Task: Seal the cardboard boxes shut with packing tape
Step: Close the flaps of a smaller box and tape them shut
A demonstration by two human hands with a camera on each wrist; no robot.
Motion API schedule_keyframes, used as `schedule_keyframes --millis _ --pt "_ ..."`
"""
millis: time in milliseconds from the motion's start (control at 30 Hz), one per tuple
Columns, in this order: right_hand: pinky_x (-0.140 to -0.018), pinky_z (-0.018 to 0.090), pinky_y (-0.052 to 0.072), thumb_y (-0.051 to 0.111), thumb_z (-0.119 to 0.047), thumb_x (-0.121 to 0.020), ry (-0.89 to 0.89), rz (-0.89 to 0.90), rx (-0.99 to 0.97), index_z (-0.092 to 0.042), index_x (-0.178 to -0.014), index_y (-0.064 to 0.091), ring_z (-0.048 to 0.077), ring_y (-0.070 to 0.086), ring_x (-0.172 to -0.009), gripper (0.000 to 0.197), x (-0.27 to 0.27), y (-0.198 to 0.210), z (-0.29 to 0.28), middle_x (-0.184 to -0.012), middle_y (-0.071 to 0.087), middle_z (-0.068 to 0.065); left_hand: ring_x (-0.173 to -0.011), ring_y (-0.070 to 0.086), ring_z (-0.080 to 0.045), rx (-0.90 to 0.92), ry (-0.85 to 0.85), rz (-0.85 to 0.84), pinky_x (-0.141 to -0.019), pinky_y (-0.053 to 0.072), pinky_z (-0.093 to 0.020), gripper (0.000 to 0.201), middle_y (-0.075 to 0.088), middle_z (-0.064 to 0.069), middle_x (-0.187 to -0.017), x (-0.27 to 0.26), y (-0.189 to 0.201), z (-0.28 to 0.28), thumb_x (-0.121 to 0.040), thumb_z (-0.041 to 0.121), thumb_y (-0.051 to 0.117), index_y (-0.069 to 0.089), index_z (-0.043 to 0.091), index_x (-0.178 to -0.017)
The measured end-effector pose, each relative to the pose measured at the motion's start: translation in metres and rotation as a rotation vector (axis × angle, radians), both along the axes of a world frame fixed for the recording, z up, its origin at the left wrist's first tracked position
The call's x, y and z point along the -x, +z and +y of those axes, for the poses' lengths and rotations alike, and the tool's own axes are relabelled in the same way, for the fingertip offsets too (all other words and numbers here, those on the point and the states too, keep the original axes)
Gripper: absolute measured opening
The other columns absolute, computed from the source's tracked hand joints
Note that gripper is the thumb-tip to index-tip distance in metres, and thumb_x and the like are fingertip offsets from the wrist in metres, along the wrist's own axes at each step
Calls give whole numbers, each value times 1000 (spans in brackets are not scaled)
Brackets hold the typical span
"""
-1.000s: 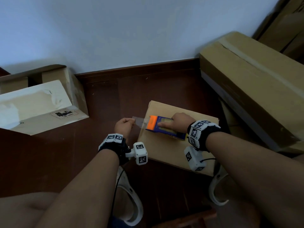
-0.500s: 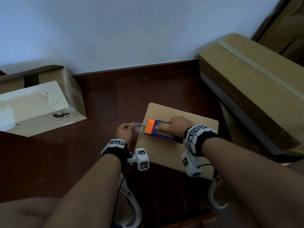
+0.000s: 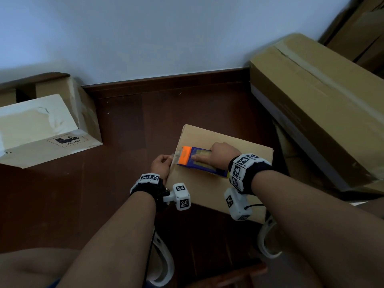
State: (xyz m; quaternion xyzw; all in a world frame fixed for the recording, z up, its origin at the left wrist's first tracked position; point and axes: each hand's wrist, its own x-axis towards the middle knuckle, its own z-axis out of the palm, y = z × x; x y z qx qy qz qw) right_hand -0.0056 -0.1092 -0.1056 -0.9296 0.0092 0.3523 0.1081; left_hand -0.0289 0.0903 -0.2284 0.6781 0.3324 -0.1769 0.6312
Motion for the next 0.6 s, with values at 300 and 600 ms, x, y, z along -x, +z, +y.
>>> schedule_keyframes --millis 300,600 --pt "-55 29 39 45 -84 -73 -12 -23 10 -16 -70 53 17 54 -64 68 -1 -3 -2 -69 57 3 -103 62 -29 -215 -263 147 -84 53 -36 32 55 -14 -128 -8 -4 7 -87 47 64 63 24 -109" --pt "-60 30 44 48 -84 -71 -46 -30 -5 -14 -74 58 20 59 -68 70 0 -6 -8 -72 61 4 -102 66 -22 -159 -242 -90 -99 49 -38 22 71 -6 -105 -3 19 11 -98 23 50 70 15 -102"
